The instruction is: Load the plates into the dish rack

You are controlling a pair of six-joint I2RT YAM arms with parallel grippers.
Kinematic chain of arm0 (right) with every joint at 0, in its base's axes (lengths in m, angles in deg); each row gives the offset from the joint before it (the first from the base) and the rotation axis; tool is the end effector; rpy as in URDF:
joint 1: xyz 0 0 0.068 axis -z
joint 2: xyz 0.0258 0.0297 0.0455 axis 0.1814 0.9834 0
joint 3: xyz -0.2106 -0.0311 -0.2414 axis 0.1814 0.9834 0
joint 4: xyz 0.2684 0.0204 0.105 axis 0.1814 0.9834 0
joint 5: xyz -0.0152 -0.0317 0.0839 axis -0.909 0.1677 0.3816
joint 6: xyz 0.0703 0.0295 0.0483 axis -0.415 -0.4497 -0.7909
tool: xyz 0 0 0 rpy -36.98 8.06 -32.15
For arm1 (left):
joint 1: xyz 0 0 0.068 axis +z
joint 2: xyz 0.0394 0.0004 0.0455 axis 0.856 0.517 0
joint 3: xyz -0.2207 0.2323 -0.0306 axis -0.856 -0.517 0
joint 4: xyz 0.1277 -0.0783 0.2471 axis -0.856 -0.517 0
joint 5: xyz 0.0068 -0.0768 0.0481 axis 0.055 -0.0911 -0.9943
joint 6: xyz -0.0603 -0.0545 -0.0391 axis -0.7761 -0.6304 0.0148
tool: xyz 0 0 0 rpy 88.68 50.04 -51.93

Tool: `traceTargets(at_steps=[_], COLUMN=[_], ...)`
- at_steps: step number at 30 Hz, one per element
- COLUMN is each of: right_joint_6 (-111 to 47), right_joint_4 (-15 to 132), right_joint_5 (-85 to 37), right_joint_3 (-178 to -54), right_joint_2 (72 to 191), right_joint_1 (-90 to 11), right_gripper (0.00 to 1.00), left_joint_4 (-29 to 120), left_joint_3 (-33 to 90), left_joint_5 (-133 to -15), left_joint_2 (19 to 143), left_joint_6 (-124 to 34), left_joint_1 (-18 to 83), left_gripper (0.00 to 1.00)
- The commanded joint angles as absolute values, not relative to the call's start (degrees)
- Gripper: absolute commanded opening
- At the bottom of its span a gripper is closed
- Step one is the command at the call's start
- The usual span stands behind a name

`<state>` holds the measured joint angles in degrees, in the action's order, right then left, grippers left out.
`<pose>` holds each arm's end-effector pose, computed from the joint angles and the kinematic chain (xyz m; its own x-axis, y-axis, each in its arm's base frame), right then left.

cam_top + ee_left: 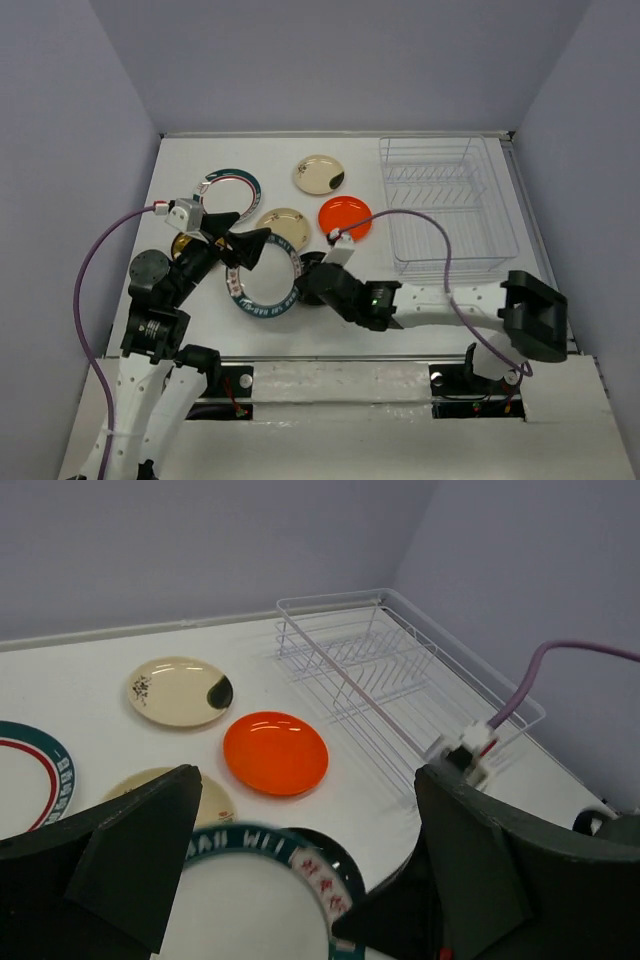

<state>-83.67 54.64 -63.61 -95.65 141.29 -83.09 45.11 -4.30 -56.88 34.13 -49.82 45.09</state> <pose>0.1615 0.3715 0.2384 -0.6555 0.3103 -0.6884 -0.2148 0.7974 0.5640 0.1326 -0.0677 0.4071 0.0373 -0.2648 -0.9636 0.6530 0.7363 -0.1771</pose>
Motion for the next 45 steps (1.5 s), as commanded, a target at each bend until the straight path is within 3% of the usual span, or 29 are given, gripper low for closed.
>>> traceTargets(at_steps=[1,5,8,12,18,28,45], right_joint_6=[-69.31,-59.45,-51.63,-40.65,-37.12,-13.65,-8.44], right_joint_4=[52.59,56.37,61.88,64.1,61.04,50.83,47.58], right_joint_5=[-72.65,-74.5,-72.57,-75.54,-74.06,-66.51,-66.85], right_joint_3=[-96.09,-98.28,-101.08,-105.13,-107.5,-111.82,-111.83], right_joint_2=[127.26,117.41,112.56,113.08,117.56,128.36,136.28], right_joint_1=[-72.87,-60.55,-43.13,-31.22,-14.51,-11.07,-11.07], right_gripper=[0.07,0.07,0.07,0.07,0.07,0.07,0.07], left_joint_4=[45.79,45.53,45.53,45.35,44.91,44.91,43.86], left_joint_3=[-1.22,-1.57,-1.83,-1.83,-1.75,-2.01,-1.83], left_joint_5=[-59.58,-60.11,-59.68,-59.68,-60.64,-61.69,-62.75], left_joint_2=[32.4,31.52,30.99,30.2,29.5,25.99,25.9], left_joint_6=[-49.54,-49.72,-49.72,-49.46,-48.75,-48.58,-47.52], left_joint_1=[45.16,44.37,43.23,41.47,37.52,34.53,31.89], left_gripper=[0.99,0.99,0.99,0.99,0.99,0.99,0.99])
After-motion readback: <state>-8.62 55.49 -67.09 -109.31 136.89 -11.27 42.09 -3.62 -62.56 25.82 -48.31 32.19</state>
